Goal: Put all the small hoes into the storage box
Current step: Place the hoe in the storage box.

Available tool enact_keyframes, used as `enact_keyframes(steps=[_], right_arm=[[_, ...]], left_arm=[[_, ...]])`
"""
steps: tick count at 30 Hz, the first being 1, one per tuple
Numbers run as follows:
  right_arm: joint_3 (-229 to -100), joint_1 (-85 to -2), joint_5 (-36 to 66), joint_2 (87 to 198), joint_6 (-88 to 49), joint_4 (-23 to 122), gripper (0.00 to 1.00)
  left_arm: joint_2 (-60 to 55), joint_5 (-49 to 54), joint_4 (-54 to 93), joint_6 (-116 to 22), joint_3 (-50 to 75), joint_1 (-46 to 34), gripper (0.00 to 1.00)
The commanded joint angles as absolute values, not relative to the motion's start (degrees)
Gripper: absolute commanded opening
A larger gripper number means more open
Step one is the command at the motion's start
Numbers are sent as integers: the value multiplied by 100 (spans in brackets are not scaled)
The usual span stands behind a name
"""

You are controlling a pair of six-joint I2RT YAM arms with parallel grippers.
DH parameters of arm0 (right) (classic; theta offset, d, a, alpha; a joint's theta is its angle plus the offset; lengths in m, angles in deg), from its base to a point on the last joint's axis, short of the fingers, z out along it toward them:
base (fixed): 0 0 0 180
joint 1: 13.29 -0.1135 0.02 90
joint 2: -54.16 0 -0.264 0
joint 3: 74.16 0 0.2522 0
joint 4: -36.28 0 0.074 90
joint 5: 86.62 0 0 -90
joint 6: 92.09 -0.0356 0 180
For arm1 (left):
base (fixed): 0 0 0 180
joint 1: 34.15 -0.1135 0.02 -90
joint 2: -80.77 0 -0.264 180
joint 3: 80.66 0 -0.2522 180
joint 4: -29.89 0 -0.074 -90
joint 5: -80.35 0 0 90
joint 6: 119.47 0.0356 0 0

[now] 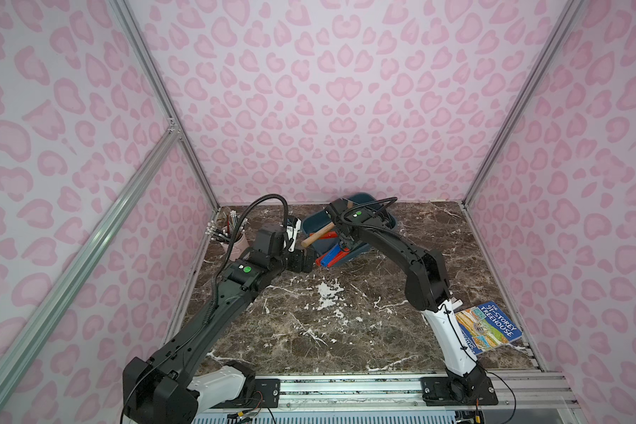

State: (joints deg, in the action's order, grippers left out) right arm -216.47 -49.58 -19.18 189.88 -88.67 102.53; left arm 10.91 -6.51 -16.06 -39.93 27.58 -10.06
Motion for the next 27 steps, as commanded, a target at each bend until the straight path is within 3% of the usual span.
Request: enact_keyframes(steps=[1, 23, 27], right_arm=[[-21659, -4967, -1986, 18916, -8842, 10440, 46], [-21178, -4973, -1919, 18398, -8611, 9941, 51], [-20887, -4987, -1966, 18225, -8363, 9663, 59]], left_arm=[[1099, -647, -1525, -3949, 2732, -1013, 99], [1056, -588, -1520, -3966, 2756, -1010, 99], [1028, -573, -1515, -3958, 2757, -1009, 99]])
